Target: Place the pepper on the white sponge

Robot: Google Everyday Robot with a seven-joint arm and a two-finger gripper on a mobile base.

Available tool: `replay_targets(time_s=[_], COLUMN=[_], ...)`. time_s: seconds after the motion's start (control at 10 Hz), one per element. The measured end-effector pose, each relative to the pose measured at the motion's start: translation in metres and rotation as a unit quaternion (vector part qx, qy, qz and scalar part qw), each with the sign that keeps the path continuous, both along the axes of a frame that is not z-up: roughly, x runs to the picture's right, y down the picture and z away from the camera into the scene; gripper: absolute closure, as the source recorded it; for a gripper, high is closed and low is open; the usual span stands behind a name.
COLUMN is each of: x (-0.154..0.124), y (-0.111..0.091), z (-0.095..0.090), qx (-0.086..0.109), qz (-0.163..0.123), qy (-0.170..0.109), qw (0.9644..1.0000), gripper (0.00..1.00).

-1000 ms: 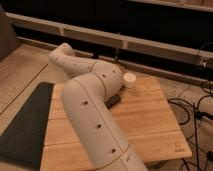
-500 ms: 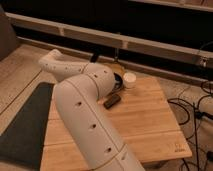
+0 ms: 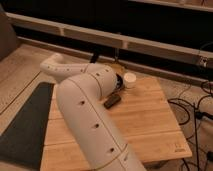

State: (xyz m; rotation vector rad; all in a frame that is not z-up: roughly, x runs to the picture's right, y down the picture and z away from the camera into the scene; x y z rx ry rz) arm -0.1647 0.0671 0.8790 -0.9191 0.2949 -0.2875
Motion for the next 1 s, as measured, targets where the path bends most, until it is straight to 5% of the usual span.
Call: replay_targets(time_s=[0.3, 0.6, 1.0], x=[0.002, 0.012, 0.014], y=[0.000, -0.003, -0.005], z=[0.004, 0.015, 0.016], qx=[-0.003, 0.000, 0.016], qz=[-0.006, -0.060, -0.061], qy=[0.005, 0.039, 0.056], qw=[1.0000, 0.9974, 0.9965], gripper=[1.00, 1.00, 1.00])
